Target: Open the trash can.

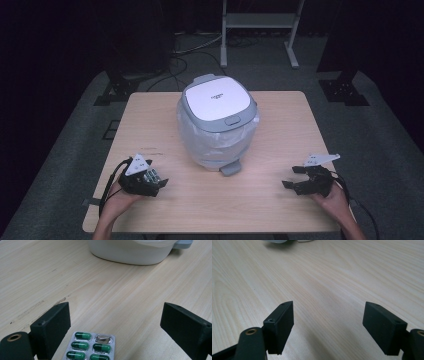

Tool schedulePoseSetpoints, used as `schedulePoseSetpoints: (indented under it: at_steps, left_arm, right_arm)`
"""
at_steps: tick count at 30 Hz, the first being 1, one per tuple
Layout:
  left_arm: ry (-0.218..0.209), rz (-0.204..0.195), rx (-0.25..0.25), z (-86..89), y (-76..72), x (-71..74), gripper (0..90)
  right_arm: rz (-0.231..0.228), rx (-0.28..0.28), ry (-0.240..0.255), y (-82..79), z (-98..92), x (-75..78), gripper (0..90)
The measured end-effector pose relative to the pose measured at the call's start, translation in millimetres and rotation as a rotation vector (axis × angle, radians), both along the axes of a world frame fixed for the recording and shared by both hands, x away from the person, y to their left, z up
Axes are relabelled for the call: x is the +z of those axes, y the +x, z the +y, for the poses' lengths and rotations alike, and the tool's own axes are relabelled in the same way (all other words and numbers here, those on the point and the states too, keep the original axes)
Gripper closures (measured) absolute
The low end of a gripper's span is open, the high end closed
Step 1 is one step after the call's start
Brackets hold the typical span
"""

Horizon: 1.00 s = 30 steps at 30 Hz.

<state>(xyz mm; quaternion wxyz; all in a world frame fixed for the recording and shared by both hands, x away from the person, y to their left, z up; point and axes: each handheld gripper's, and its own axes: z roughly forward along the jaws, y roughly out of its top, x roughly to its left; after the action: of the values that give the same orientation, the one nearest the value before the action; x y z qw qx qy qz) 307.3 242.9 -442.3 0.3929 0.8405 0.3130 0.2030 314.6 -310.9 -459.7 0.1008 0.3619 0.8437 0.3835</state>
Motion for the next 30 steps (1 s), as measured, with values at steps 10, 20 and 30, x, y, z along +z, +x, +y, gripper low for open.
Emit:
schedulePoseSetpoints:
  at_steps: [10,20,30]
  left_arm:
    - [0.005,0.007,-0.001,-1.1,0.6,-1.6,8.4]
    - [0.01,0.011,-0.004,-1.8,-0.9,-2.0,8.4]
    - [0.008,0.013,-0.01,-1.6,-1.1,-2.1,8.3]
  right_arm:
    - [-0.005,0.024,0.016,0.9,3.1,8.3,23.7]
    - [-0.009,0.049,0.041,5.4,5.2,31.5,24.3]
    - [-0.024,0.085,0.041,10.3,14.7,64.1,24.9]
